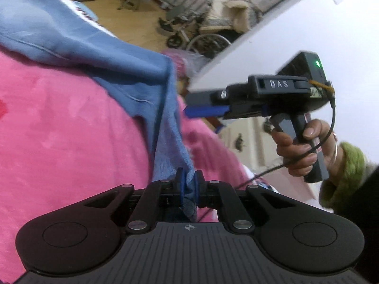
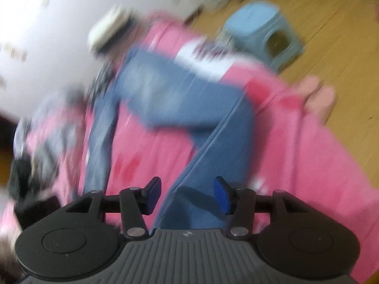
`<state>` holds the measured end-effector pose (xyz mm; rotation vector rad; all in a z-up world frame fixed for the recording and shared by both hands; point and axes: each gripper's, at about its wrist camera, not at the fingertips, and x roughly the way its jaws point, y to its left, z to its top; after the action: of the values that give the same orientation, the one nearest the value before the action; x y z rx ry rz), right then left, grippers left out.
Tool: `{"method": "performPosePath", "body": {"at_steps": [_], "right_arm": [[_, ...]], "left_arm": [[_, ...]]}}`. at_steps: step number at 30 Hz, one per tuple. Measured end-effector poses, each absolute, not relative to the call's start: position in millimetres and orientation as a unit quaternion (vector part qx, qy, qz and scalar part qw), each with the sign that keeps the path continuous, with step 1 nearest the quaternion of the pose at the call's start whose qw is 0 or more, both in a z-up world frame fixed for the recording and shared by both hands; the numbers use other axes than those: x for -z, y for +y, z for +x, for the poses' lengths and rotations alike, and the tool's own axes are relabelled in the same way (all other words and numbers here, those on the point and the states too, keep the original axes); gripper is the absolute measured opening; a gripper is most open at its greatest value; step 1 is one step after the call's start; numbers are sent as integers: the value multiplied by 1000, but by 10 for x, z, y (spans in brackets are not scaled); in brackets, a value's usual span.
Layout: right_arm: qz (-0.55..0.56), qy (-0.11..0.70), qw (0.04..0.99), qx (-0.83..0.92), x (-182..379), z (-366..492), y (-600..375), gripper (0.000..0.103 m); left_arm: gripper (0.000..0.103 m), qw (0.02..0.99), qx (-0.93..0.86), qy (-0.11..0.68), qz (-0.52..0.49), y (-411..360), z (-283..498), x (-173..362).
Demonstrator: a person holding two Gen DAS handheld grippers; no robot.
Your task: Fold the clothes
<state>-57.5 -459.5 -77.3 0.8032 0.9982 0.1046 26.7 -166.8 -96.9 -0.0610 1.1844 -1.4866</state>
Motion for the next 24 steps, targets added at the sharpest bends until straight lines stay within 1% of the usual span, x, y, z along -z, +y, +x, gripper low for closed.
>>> {"method": "performPosePath", "body": {"at_steps": [2, 4, 5, 6, 7, 8, 9, 10, 12, 16, 20, 21, 24], "right_arm": [[361, 502, 782, -80, 749, -557, -4466, 55], [359, 519, 772, -80, 771, -611, -4387, 55], [360, 528, 766, -76, 793, -646, -4352, 54], [361, 536, 760, -72, 815, -682, -4317, 51], [364, 542, 755, -64, 839, -724, -4298, 40], [375, 541, 751, -49, 868, -785, -4322, 32], [387, 539, 747, -34, 889, -853, -4365, 15], [397, 536, 745, -24, 894, -924, -4415, 7], [399, 530, 748, -10, 869, -1059, -4506, 5], [370, 531, 762, 19, 842, -1263, -4727, 4], [381, 528, 756, 61, 1046, -1396, -5084, 4], [383, 527, 755, 73, 1097, -1422, -5172, 6], [366, 518, 763, 122, 1096, -1482, -5309, 27]], "left_arm": [[5, 573, 645, 504, -25, -1727, 205, 947], [5, 565, 652, 504, -25, -1801, 148, 929], [5, 561, 656, 504, -25, -1838, 120, 920], [5, 558, 657, 506, -25, -1867, 107, 920], [5, 555, 658, 509, -25, -1889, 106, 928], [5, 552, 658, 512, -25, -1912, 106, 935], [6, 550, 658, 515, -25, -1934, 105, 943], [7, 547, 658, 518, -25, -1957, 105, 951], [8, 541, 658, 524, -25, -2002, 104, 966], [8, 530, 657, 535, -26, -2091, 102, 997], [9, 540, 625, 564, -4, -2098, 169, 1151], [10, 545, 614, 571, 3, -2099, 186, 1194], [12, 567, 577, 587, 28, -2092, 236, 1300]]}}
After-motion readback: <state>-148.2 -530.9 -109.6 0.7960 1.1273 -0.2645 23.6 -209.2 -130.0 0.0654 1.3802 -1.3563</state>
